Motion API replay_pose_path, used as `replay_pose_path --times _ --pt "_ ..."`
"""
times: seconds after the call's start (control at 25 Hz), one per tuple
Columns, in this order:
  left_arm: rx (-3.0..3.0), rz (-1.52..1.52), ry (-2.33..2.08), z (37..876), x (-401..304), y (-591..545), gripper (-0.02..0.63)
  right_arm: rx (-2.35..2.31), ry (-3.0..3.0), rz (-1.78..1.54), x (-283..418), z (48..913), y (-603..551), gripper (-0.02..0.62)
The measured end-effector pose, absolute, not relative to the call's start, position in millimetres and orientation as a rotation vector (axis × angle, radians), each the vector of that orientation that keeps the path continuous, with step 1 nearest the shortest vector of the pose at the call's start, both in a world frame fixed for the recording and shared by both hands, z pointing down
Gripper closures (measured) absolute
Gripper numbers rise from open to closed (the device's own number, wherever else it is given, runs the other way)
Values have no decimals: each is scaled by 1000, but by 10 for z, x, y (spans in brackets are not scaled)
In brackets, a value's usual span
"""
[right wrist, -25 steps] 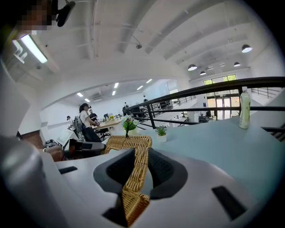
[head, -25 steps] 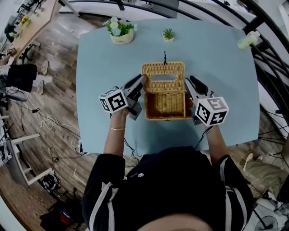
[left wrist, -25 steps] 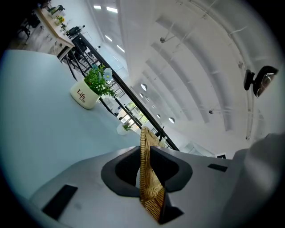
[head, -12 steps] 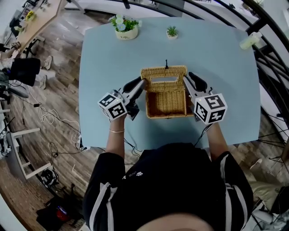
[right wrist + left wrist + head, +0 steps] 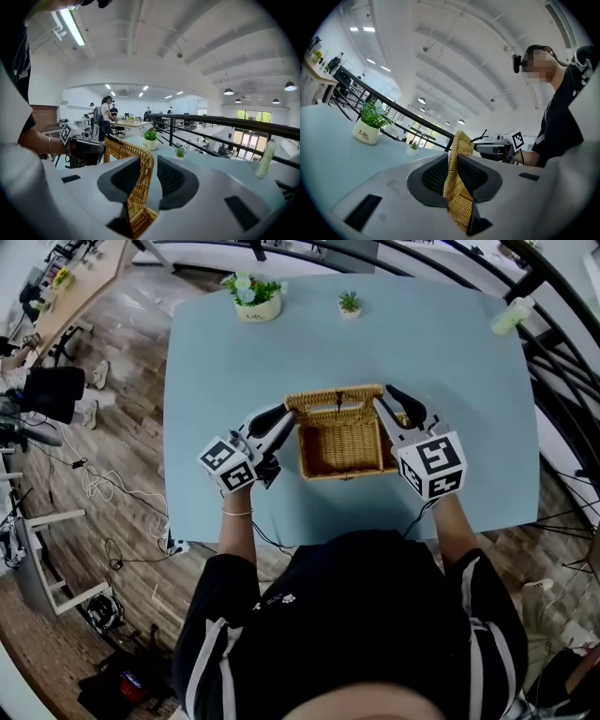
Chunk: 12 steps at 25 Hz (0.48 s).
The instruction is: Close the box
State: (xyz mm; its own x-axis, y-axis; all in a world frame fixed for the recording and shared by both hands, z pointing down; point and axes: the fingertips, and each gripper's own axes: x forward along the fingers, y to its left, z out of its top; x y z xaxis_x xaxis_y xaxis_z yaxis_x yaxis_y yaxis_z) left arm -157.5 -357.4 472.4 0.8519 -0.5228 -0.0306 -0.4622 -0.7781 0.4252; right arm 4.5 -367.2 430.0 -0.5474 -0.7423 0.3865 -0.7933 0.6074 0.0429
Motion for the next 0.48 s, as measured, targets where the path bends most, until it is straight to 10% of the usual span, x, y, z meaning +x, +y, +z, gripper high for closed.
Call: replay_pose_path --times 0.48 --pt "2754 -71 -714 4677 -1544 -3375 541 1164 -2480 148 7 4238 -3450 511"
